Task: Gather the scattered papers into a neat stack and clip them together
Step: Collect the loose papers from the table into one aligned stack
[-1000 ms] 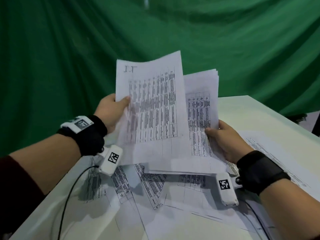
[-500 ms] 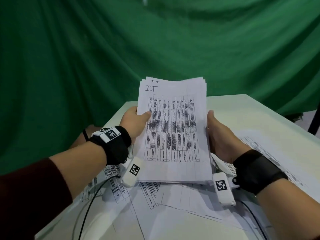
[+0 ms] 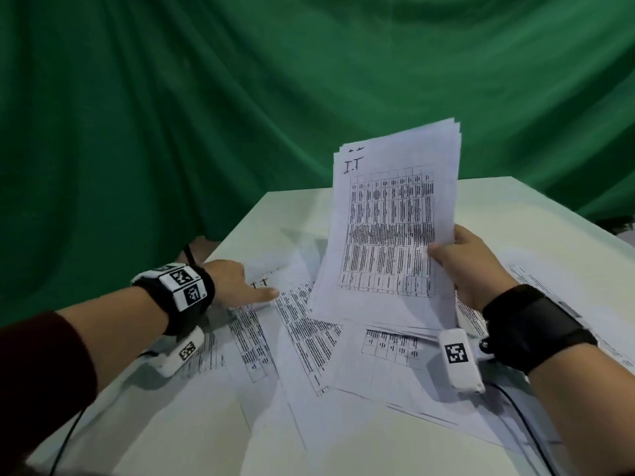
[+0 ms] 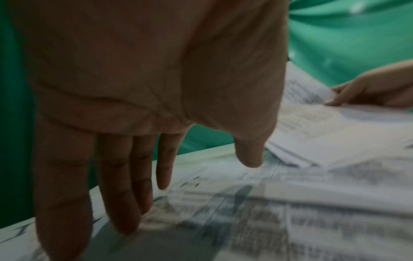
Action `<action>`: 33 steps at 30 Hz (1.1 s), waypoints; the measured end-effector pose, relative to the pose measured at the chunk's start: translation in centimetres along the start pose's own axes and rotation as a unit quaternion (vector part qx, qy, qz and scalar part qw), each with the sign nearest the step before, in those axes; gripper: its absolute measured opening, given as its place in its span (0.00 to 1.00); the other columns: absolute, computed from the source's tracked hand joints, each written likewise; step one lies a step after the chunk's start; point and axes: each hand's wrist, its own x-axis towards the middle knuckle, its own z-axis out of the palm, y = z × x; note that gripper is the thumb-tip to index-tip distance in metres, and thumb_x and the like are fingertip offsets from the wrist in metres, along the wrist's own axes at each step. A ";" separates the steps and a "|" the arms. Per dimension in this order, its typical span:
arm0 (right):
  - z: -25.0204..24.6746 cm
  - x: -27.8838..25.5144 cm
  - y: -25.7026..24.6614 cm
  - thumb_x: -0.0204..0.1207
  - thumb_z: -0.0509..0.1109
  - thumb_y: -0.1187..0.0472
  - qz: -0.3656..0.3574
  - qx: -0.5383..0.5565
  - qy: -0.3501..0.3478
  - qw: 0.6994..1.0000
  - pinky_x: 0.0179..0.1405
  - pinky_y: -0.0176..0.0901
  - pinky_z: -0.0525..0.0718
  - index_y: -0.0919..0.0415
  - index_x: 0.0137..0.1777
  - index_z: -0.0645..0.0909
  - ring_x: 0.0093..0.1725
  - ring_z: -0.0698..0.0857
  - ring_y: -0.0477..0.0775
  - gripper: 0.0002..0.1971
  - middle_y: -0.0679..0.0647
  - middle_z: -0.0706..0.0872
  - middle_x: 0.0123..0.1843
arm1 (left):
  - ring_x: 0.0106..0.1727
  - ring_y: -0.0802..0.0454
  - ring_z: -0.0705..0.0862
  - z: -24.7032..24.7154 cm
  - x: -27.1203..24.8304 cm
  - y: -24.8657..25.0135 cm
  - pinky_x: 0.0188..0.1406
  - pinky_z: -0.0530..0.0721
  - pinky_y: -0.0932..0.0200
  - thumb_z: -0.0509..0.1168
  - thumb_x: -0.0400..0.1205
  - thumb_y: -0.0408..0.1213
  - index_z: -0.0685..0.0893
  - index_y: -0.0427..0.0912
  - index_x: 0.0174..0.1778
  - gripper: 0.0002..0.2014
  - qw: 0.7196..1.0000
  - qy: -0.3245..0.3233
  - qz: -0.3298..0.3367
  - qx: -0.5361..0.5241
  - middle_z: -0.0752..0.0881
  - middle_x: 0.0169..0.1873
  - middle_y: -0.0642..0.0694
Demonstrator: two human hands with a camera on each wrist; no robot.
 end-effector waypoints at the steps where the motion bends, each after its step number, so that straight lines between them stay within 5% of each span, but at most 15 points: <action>1: 0.1 -0.2 -0.1 0.88 0.64 0.73 0.001 0.000 0.000 1.000 0.42 0.44 0.80 0.59 0.69 0.81 0.44 0.84 0.50 0.14 0.50 0.86 0.48 | 0.63 0.47 0.86 0.4 0.2 -0.6 0.60 0.81 0.55 0.50 0.60 0.93 0.88 0.43 0.64 0.60 1.000 -0.019 -0.011 0.014 0.89 0.61 0.47; 3: 0.2 -0.4 -0.4 0.88 0.64 0.73 0.000 -0.003 -0.004 1.000 0.40 0.44 0.80 0.58 0.66 0.81 0.44 0.85 0.50 0.13 0.50 0.87 0.48 | 0.69 0.46 0.84 1.1 0.5 -1.3 0.69 0.80 0.52 0.48 0.51 0.97 0.84 0.46 0.74 0.69 0.999 -0.035 -0.018 0.013 0.86 0.69 0.45; 6: 0.2 -0.3 -0.2 0.87 0.64 0.73 0.000 -0.015 -0.006 1.000 0.51 0.48 0.85 0.54 0.59 0.84 0.48 0.86 0.54 0.14 0.52 0.89 0.51 | 0.79 0.43 0.78 1.8 0.7 -1.0 0.79 0.76 0.50 0.53 0.54 0.95 0.73 0.55 0.86 0.68 0.999 -0.031 -0.012 -0.007 0.77 0.81 0.46; 11: 0.1 -0.3 -0.1 0.87 0.65 0.72 0.007 -0.020 -0.011 1.000 0.55 0.52 0.85 0.51 0.52 0.84 0.48 0.85 0.58 0.14 0.54 0.89 0.50 | 0.72 0.50 0.83 1.4 0.8 -0.1 0.72 0.77 0.60 0.71 0.73 0.75 0.85 0.55 0.74 0.39 0.997 -0.014 0.004 -0.075 0.86 0.71 0.54; 16: 0.1 -0.3 -0.1 0.87 0.65 0.69 0.017 -0.027 -0.008 0.999 0.69 0.66 0.86 0.47 0.56 0.85 0.55 0.87 0.62 0.14 0.55 0.91 0.57 | 0.54 0.50 0.89 2.3 1.7 0.5 0.52 0.83 0.61 0.79 0.78 0.52 0.89 0.55 0.57 0.14 0.977 0.052 0.021 -0.206 0.91 0.54 0.51; 21: 0.0 -0.3 -0.2 0.87 0.65 0.69 0.020 -0.025 -0.012 0.999 0.67 0.66 0.87 0.48 0.57 0.85 0.57 0.88 0.64 0.14 0.57 0.91 0.58 | 0.54 0.47 0.92 1.1 1.2 1.1 0.53 0.88 0.57 0.70 0.88 0.44 0.88 0.54 0.59 0.06 0.913 0.139 0.050 -0.379 0.93 0.51 0.53; 25: 0.0 -0.3 -0.2 0.88 0.64 0.70 0.023 -0.016 -0.014 0.999 0.59 0.56 0.86 0.51 0.62 0.84 0.54 0.86 0.61 0.14 0.56 0.89 0.57 | 0.58 0.43 0.92 -2.0 0.9 0.6 0.64 0.90 0.38 0.65 0.92 0.43 0.85 0.51 0.65 0.08 0.827 0.233 0.063 -0.507 0.93 0.60 0.48; 30: -0.1 -0.1 -0.1 0.89 0.64 0.71 0.029 -0.017 -0.010 0.999 0.60 0.58 0.84 0.53 0.61 0.83 0.50 0.84 0.59 0.13 0.57 0.88 0.54 | 0.51 0.51 0.95 -6.2 -0.8 0.1 0.49 0.93 0.49 0.66 0.92 0.42 0.86 0.45 0.60 0.07 0.752 0.313 0.083 -0.574 0.94 0.55 0.50; 33: -0.1 -0.1 -0.1 0.88 0.64 0.71 0.024 -0.018 -0.007 1.000 0.60 0.59 0.85 0.51 0.57 0.84 0.51 0.85 0.61 0.13 0.59 0.88 0.56 | 0.51 0.51 0.94 -8.5 -1.7 -0.5 0.55 0.93 0.46 0.67 0.91 0.41 0.85 0.43 0.61 0.07 0.732 0.368 0.105 -0.564 0.94 0.53 0.51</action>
